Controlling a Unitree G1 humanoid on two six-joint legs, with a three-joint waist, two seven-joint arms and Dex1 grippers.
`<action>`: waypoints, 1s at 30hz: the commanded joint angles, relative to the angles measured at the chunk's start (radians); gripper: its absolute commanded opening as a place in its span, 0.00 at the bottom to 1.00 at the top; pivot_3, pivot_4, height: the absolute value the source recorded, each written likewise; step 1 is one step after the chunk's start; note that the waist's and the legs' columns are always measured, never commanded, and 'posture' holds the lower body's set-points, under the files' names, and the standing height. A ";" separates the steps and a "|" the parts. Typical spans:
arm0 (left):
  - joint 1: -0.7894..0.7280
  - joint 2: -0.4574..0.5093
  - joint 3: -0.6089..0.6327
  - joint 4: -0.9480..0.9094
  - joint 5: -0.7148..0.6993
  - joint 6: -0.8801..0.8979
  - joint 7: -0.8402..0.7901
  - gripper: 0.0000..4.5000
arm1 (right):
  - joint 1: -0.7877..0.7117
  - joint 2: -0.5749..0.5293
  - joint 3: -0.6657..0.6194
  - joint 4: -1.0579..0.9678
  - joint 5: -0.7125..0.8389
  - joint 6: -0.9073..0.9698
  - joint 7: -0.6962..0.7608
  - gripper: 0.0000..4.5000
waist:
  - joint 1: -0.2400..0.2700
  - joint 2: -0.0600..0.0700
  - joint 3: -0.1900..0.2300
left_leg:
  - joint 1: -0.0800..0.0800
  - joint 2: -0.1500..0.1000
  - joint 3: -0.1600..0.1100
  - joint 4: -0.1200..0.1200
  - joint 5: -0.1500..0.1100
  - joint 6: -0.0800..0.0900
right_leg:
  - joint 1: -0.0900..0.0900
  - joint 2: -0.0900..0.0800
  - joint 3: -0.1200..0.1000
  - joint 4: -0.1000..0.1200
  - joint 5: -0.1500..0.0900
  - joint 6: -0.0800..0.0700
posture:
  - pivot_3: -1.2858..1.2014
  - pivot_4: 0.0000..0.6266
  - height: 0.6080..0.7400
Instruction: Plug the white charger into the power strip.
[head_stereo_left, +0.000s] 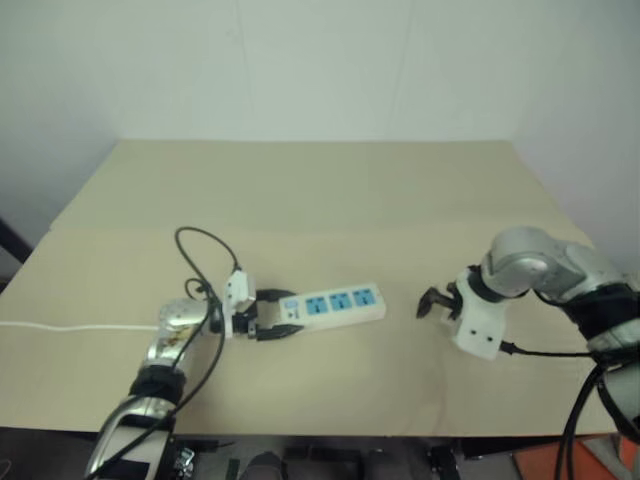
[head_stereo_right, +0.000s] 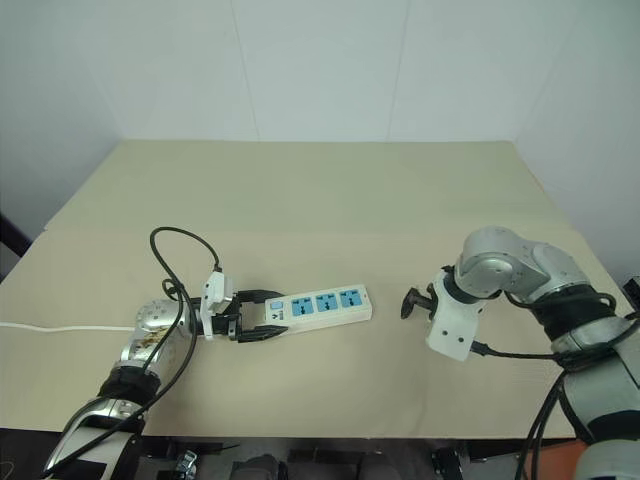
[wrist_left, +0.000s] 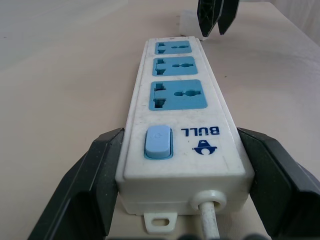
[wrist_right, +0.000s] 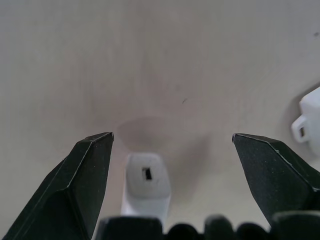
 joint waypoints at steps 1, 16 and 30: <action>0.012 -0.004 -0.015 -0.016 0.006 0.009 0.006 0.72 | -0.039 0.003 -0.002 0.039 -0.033 -0.035 -0.043 1.00 | 0.000 0.000 0.000 | 0.000 0.000 0.000 0.000 0.000 0.000 | 0.000 0.000 0.000 0.000 0.000 0.000 | 0.52 0.24 1.00; 0.017 -0.006 -0.018 -0.013 0.009 -0.002 0.006 0.72 | -0.097 0.032 0.047 0.167 -0.202 -0.124 -0.196 1.00 | -0.002 0.000 0.000 | 0.000 0.000 0.000 0.000 0.000 0.000 | 0.000 0.000 0.000 0.000 0.000 0.000 | 0.52 0.24 1.00; 0.014 -0.011 -0.015 -0.003 0.012 -0.011 0.025 0.72 | -0.127 0.045 0.094 0.210 -0.242 -0.142 -0.227 0.42 | -0.006 0.000 0.000 | 0.000 0.000 0.000 0.000 0.000 0.000 | 0.000 0.000 0.000 0.001 0.000 0.000 | 0.52 0.24 1.00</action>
